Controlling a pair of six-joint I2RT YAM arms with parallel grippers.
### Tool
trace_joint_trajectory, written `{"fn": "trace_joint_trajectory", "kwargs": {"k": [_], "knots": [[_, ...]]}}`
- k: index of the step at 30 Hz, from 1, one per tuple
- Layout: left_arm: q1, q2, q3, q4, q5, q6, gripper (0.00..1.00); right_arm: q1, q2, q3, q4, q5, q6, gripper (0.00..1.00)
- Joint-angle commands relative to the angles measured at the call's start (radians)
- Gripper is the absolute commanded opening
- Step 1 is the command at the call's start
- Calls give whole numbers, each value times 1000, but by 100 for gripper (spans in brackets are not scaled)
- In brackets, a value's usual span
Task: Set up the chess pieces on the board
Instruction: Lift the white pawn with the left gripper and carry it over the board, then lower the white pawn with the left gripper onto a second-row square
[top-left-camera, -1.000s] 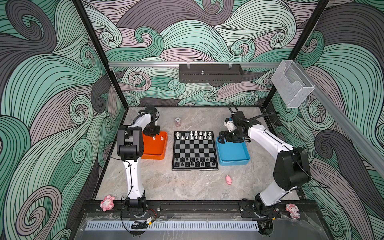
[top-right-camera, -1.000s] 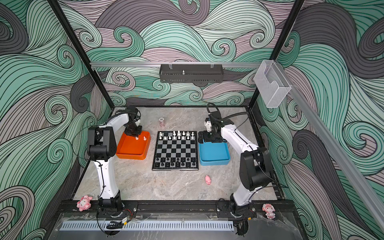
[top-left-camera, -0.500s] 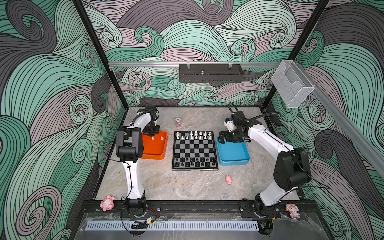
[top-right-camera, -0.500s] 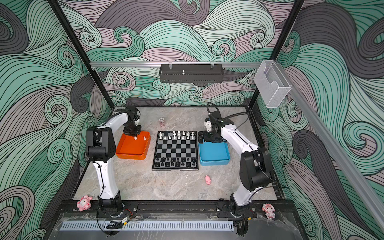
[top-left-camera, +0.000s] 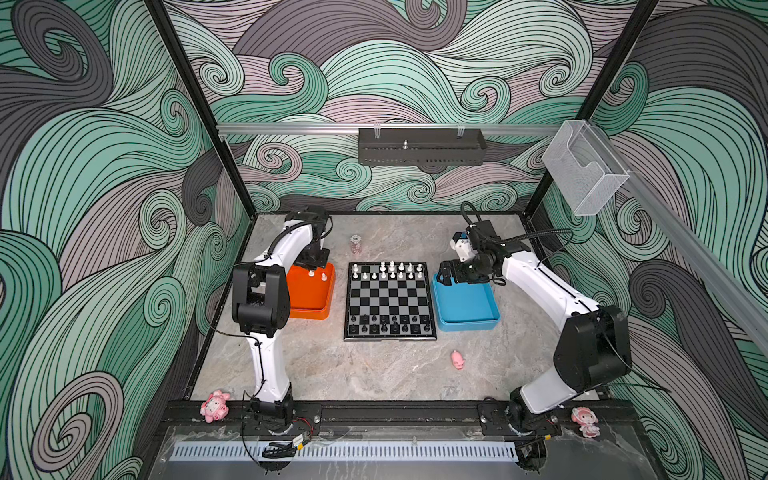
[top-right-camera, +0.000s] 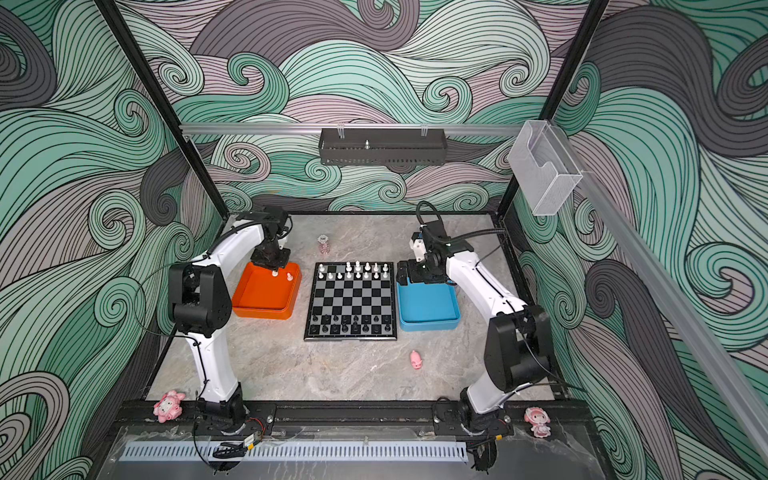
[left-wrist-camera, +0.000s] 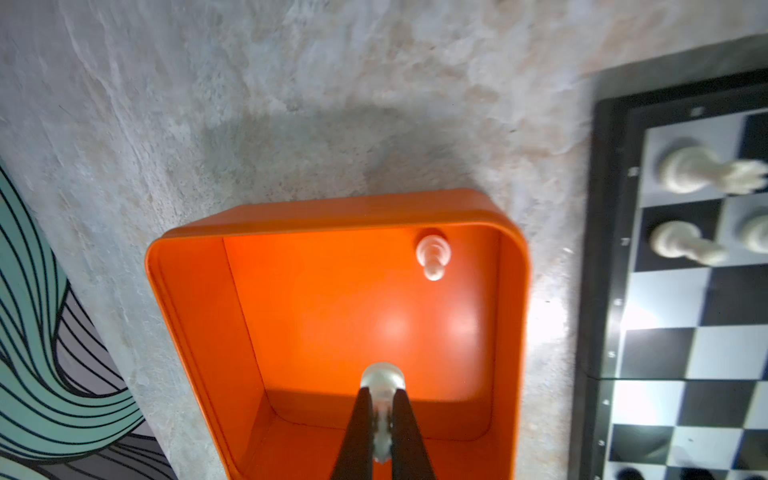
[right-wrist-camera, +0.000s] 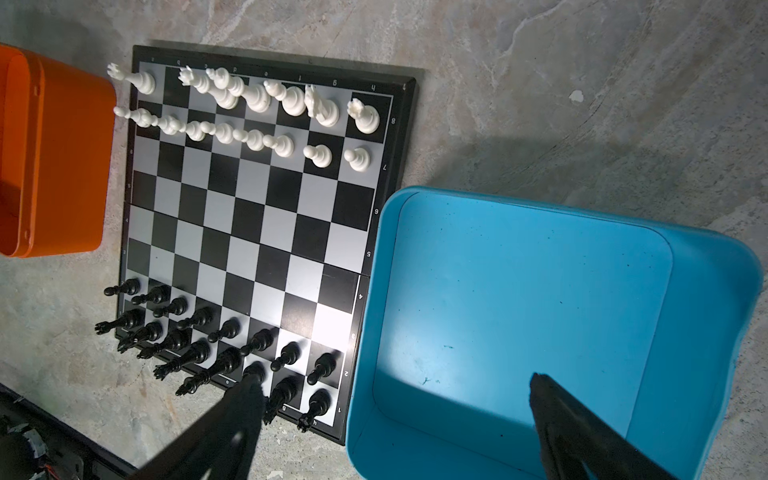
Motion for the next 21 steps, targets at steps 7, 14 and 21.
{"fn": "trace_joint_trajectory", "kwargs": {"k": [7,14,21], "knots": [[-156,92,255,-153,-22,-157,0,-20,-46,-28,-14,-8,-10,99],[-237,180,365,-158,-13,-242,0,-37,-47,-42,-15,-17,-14,99],[-275,268,467,-163,-5,-300,0,-47,-43,-43,-14,-25,-19,99]]}}
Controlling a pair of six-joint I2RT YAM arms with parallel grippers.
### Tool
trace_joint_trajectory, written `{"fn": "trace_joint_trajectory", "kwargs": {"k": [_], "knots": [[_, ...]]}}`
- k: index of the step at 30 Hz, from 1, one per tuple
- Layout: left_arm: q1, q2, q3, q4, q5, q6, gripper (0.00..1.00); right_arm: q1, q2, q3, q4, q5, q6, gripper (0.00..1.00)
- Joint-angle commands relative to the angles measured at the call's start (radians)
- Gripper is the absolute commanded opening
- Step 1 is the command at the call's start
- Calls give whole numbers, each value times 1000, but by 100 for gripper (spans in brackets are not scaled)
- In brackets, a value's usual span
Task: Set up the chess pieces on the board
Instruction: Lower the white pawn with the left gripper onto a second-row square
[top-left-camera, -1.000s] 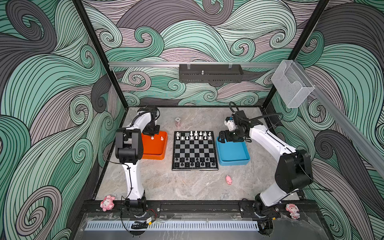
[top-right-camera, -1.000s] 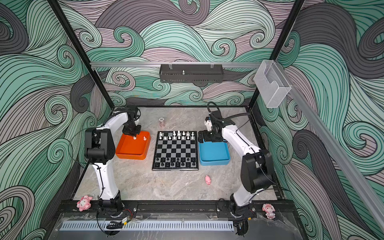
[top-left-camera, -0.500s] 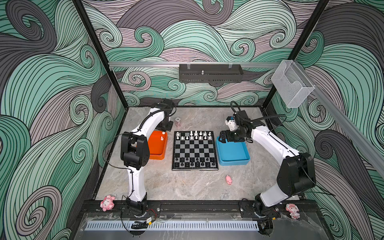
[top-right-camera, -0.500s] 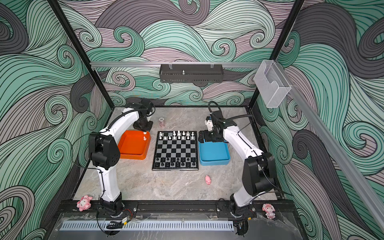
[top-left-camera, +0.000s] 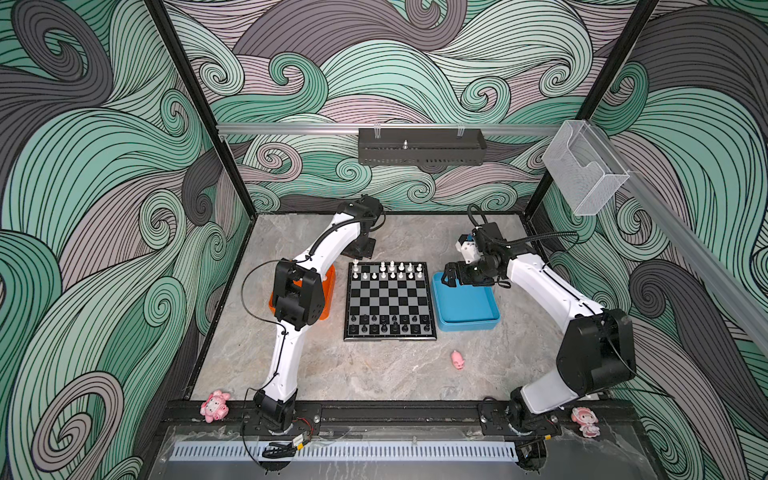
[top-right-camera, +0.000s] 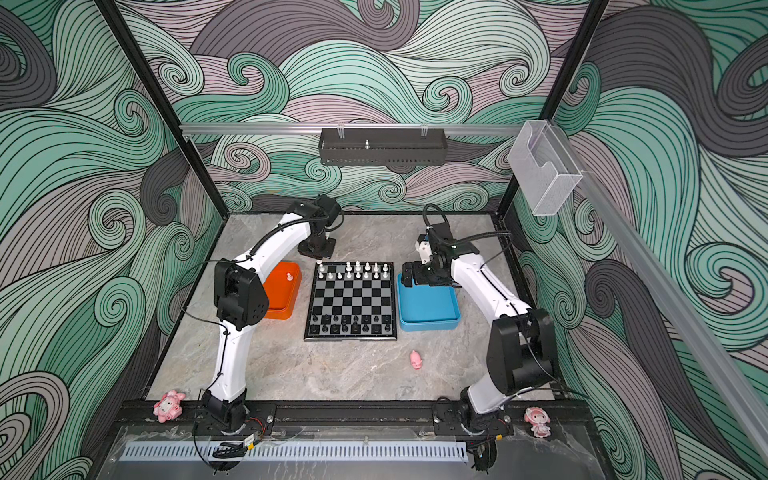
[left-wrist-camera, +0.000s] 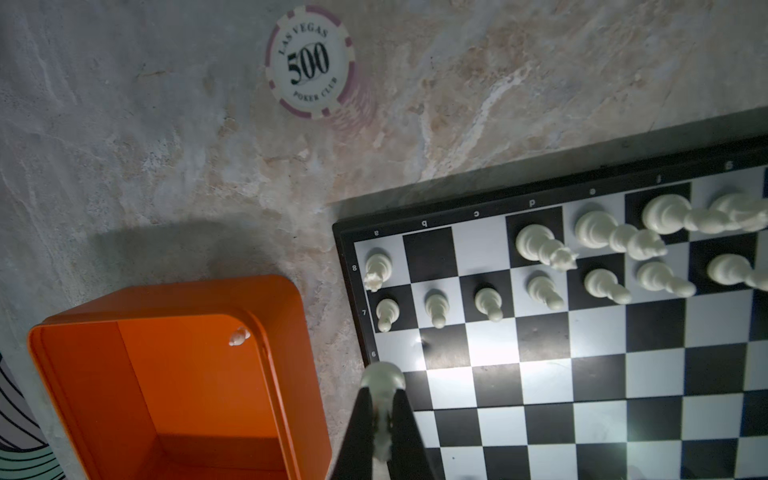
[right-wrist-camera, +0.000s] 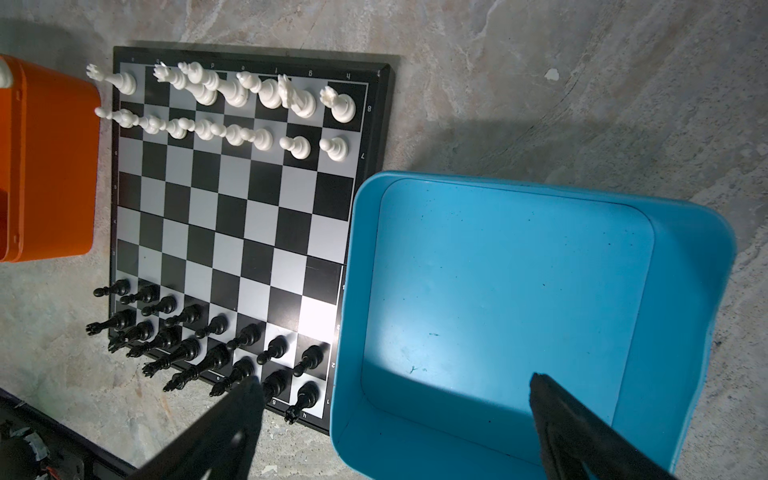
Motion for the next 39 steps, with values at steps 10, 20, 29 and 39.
{"fn": "trace_joint_trajectory", "kwargs": {"k": [10,20,29,39], "knots": [[-21,121,129,-25,30,-89,0,-25,-19,-23,-11,-18,-23,99],[-21,176,164,-7,40,-79,0,-38,-5,-26,-1,-30,-25,99],[-20,196,168,18,41,-71,0,-48,9,-24,3,-36,-26,99],[-15,218,167,21,33,-71,0,-55,18,-26,5,-39,-26,99]]}}
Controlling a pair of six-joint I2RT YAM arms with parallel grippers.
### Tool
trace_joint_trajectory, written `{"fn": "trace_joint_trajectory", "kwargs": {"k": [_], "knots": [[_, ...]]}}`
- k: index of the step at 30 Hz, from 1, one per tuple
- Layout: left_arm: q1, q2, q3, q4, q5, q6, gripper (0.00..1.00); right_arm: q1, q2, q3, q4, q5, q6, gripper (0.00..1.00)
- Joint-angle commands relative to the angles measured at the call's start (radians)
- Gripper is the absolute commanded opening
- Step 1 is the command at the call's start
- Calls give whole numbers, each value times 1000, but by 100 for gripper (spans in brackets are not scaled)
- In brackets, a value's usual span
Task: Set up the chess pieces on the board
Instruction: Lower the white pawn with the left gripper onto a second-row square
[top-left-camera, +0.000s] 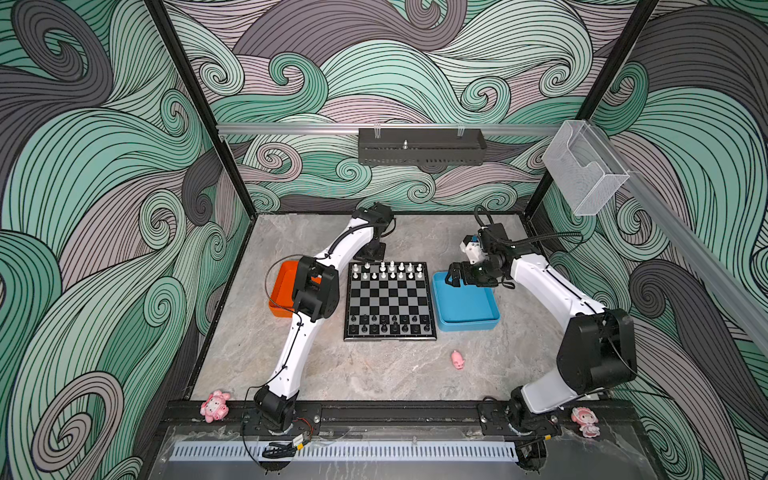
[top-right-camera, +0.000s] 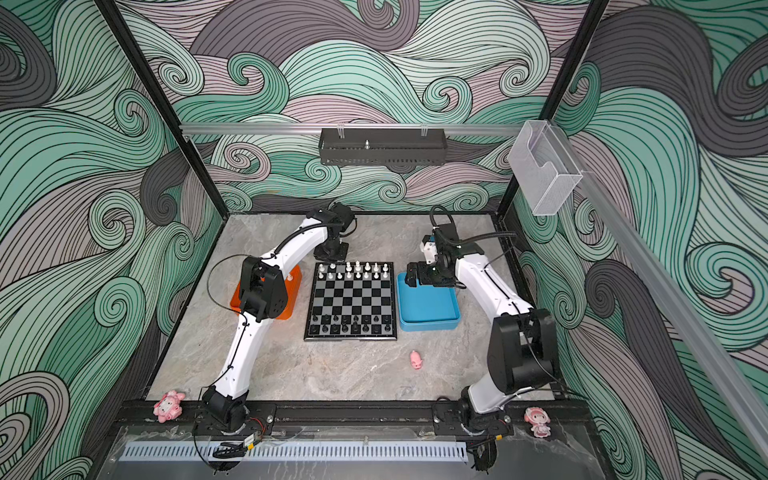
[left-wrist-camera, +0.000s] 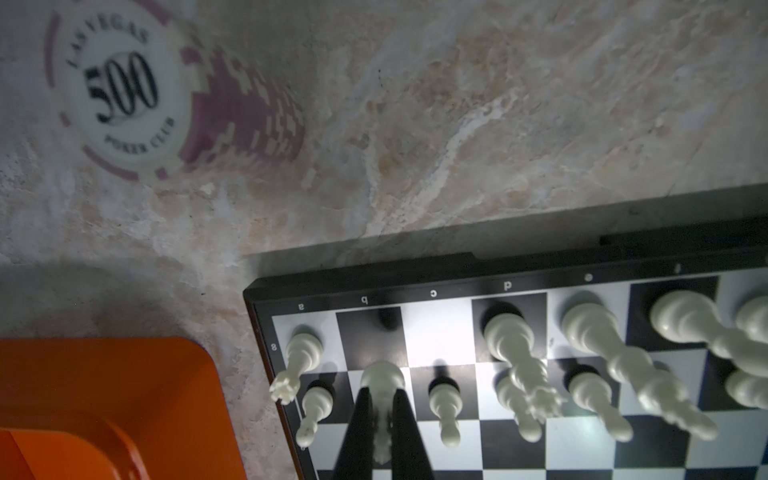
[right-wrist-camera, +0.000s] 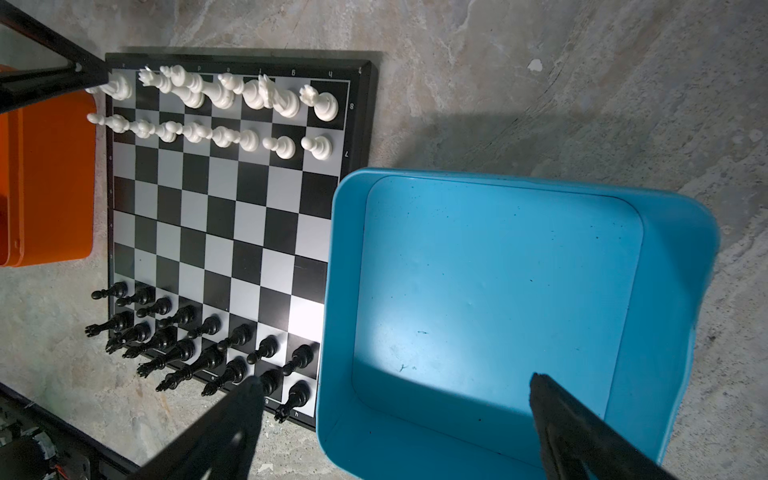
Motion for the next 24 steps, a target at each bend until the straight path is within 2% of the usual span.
{"fn": "trace_joint_trajectory", "kwargs": {"k": [1,24], "knots": [[3,20,30,-1,-8,-1,0,-6,16,-9,1,-9,-8,99],[27,47,31,-12,-14,-12,0,-12,30,-7,2,-14,-7,99]]}}
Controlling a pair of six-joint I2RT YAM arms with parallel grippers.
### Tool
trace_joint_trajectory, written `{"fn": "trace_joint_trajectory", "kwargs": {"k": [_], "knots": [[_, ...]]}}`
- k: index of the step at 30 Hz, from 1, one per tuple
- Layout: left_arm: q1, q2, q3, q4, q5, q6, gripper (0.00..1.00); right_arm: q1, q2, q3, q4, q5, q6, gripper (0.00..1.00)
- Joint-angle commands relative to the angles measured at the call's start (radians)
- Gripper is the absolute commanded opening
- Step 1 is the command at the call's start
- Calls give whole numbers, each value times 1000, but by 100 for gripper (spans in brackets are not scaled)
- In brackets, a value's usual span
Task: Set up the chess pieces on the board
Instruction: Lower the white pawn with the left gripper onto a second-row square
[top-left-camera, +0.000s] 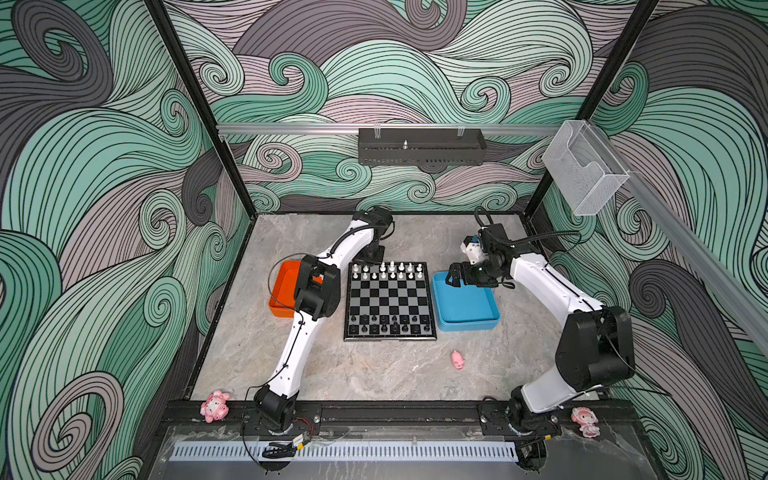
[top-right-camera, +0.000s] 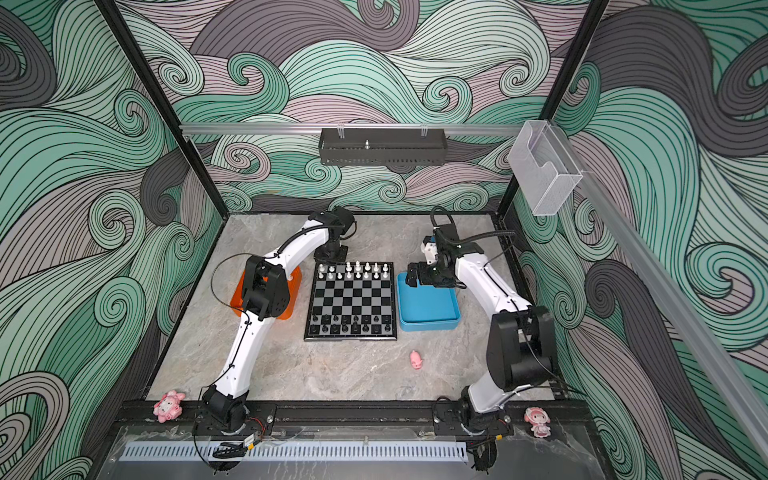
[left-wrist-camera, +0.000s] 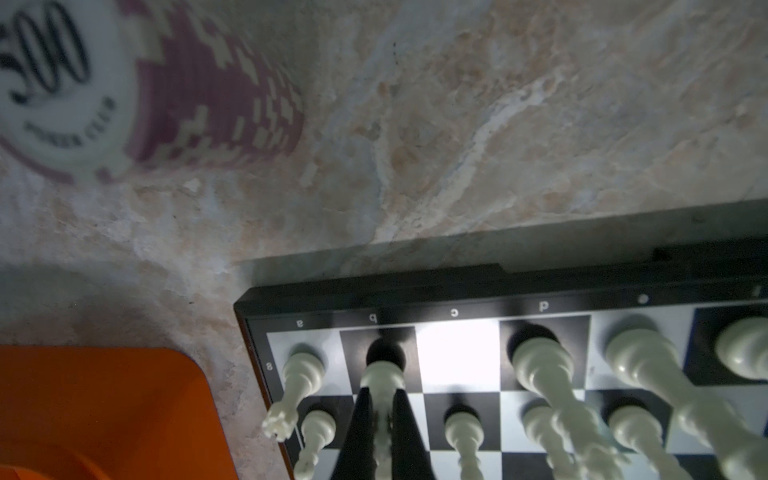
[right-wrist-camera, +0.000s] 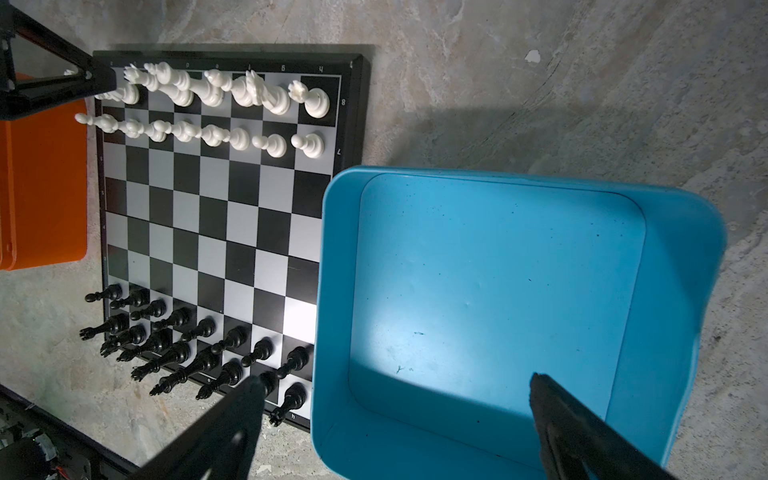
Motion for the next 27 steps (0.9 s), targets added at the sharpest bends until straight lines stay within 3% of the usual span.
{"fn": "trace_joint_trajectory", "kwargs": {"k": [1,27], "knots": [[9,18,31,-12,-11,-11,0,-6,14,-7,1,-11,-6,99],[10,23,32,11,15,-7,0,-7,14,-7,2,-12,-7,99]]}}
